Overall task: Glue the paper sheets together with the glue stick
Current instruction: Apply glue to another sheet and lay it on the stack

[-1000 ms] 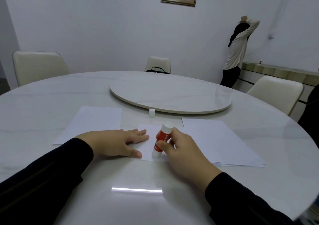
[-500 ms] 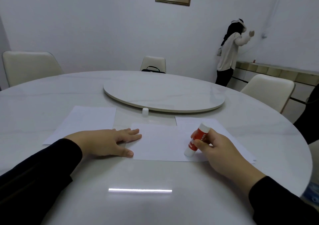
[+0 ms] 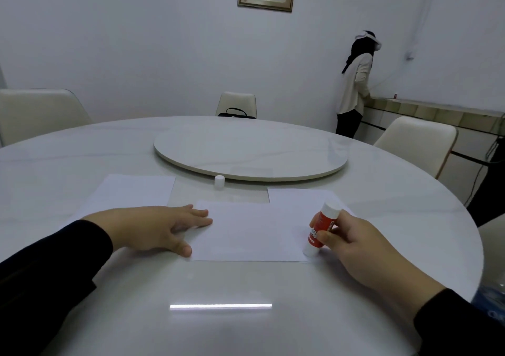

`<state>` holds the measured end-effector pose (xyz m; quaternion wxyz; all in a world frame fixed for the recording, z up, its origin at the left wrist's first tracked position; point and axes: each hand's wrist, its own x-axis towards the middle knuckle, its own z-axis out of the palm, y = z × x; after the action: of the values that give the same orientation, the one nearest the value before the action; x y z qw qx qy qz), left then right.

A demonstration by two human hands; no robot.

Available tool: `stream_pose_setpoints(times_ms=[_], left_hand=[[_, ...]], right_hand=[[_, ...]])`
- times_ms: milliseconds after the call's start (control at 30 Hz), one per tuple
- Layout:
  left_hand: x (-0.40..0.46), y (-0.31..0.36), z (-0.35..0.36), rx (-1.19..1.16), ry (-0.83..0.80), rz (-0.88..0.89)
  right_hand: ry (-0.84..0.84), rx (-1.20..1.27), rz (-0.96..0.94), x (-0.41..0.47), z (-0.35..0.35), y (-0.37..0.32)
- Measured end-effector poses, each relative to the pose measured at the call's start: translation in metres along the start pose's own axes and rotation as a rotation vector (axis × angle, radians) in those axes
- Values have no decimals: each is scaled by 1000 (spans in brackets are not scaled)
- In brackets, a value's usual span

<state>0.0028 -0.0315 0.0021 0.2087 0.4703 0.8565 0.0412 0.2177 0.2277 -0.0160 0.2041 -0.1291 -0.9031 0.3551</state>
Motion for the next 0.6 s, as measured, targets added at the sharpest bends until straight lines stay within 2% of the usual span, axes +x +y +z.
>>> stream_pose_setpoints(times_ms=[67,133,200,233,300,367,467,533,600], left_hand=[[-1,11,-11,63,38,-64],[5,31,-21,65,220,-72],[24,59,-19,-8,431,31],[35,75,-12,-55,457,99],[57,103,7,-103,374,190],[74,115,25,-57,245,177],[84,110,29,35,162,146],[85,110,27,45,138,148],[85,109,27,41,134,154]], right_hand=[[-10,-18,-23,-2,0,0],[-8,-31,-35,-3,1,-1],[-5,-34,-27,-4,1,-4],[0,-27,-18,-5,2,-5],[17,-17,2,-7,2,-7],[34,-5,12,-9,3,-8],[69,23,66,-8,3,-5],[102,99,176,-5,0,0],[163,300,317,0,-6,2]])
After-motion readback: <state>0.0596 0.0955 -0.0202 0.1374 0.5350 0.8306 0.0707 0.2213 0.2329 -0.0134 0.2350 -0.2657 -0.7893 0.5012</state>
